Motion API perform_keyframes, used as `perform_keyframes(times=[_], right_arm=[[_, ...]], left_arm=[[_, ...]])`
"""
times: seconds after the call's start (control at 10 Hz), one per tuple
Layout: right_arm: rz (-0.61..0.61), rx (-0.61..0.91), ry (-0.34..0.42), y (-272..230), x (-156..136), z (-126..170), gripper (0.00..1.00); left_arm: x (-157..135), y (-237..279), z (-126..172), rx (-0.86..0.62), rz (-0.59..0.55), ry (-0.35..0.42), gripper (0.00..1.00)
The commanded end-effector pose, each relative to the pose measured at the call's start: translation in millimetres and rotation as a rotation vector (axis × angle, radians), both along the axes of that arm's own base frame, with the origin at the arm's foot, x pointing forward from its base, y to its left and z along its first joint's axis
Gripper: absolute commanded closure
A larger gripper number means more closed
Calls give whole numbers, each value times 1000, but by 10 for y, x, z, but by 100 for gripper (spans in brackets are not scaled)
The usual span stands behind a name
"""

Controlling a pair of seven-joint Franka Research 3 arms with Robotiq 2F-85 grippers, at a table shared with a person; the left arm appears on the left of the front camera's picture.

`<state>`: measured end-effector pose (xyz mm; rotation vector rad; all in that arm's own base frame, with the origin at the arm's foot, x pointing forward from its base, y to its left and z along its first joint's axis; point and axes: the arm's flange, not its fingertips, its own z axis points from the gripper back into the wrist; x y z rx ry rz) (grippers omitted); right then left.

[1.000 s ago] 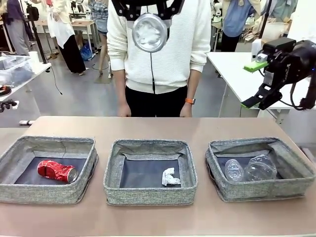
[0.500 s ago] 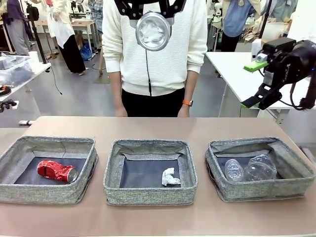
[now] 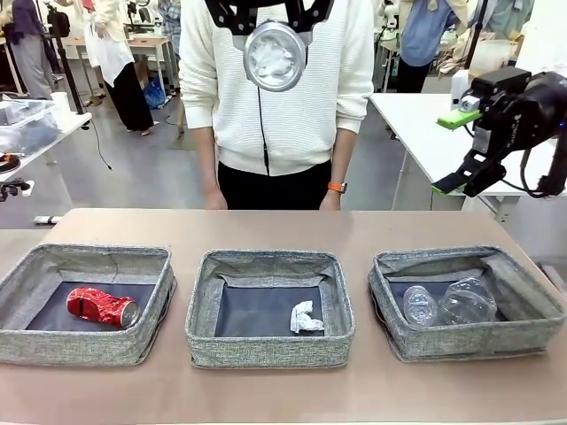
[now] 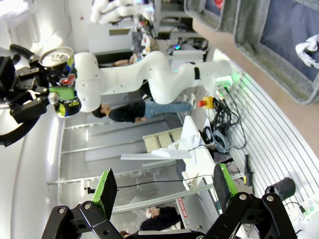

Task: Sort the waste into the appropriate baskets.
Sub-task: Place the picked waste into the Fabric basket indicated by the person.

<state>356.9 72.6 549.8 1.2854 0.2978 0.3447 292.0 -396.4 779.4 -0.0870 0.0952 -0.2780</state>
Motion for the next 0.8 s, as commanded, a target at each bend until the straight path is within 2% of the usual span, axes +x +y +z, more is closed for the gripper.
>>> perform_keyframes(times=[0.0,0.7], right_arm=[[-18,21,-11,26,1,5,0],[-18,21,-11,26,1,5,0]], left_arm=[[-36,37,6,-11,16,6,60],[-36,37,6,-11,16,6,60]])
